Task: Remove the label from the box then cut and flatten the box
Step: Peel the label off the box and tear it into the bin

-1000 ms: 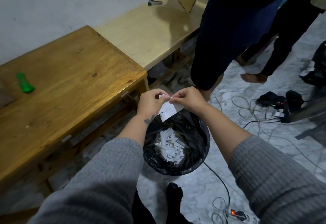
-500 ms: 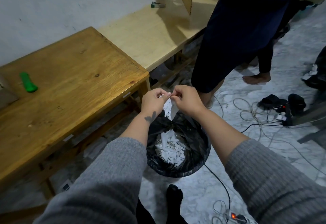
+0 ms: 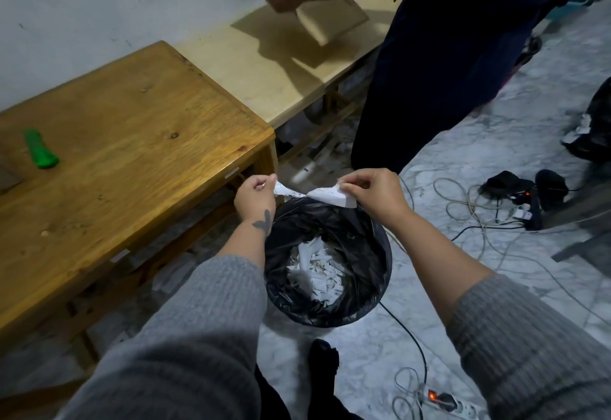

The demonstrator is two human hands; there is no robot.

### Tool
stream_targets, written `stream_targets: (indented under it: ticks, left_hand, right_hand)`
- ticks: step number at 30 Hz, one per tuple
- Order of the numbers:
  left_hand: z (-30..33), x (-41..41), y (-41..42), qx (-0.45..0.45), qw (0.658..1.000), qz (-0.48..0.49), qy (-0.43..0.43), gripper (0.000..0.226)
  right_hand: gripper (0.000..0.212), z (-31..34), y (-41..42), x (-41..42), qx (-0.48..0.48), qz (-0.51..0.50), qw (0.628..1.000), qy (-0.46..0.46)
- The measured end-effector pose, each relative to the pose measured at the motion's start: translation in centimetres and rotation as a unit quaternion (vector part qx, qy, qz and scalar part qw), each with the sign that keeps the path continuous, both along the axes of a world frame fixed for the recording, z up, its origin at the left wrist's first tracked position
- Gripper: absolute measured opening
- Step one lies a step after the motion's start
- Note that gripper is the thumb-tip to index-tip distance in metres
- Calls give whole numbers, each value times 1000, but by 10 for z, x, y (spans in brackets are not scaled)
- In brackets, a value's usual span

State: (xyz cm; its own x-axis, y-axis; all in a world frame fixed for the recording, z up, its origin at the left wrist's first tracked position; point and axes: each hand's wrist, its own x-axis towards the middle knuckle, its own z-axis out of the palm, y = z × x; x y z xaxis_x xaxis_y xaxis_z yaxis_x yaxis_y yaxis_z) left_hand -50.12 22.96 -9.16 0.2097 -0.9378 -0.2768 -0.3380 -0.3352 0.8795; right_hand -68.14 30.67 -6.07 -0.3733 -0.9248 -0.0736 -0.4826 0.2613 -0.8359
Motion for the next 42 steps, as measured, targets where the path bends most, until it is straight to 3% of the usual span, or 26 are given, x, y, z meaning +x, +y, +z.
stream_targets:
  ticks: [2,4,10,15,17,21,24,28,31,33,42]
  left_hand:
    - [-3,1,2,9,997,75,1,13]
    - [-7,6,2,23,996,87,1,15]
    - [-13,-26,26,50,988,-108,98,10]
    - [-22,-34,35,82,969,-180,148,8]
    - [-25,-33,37,108,961,-208,149,17]
    - [-37,-27,37,131,953,-243,125,36]
    - [-51,-26,37,104,958,-255,78,21]
    - [-69,-33,38,118,946,-301,16,17]
    - [-86,-35,38,149,936,-317,-41,49]
    - [-97,-34,40,152,932,-321,-70,57]
    - [-80,-17,32,181,930,-313,-65,46]
  right_hand:
    - [6,-2,5,-6,3,-26,1000,-1]
    - [7,-6,9,-12,16,-40,999,-23]
    - [12,-18,7,6,36,11,997,-70]
    - [37,-35,7,9,42,-24,998,-36]
    - [42,-42,8,9,54,-39,997,-36]
    - [17,-56,10,9,75,-66,994,-38]
    - [3,-67,11,8,104,-54,993,-1]
    - [9,-86,12,3,142,-34,988,41]
    - [22,-104,17,-1,185,-18,981,57]
    - [25,-114,20,-1,216,-2,975,60]
    - [22,-95,12,14,278,101,955,25]
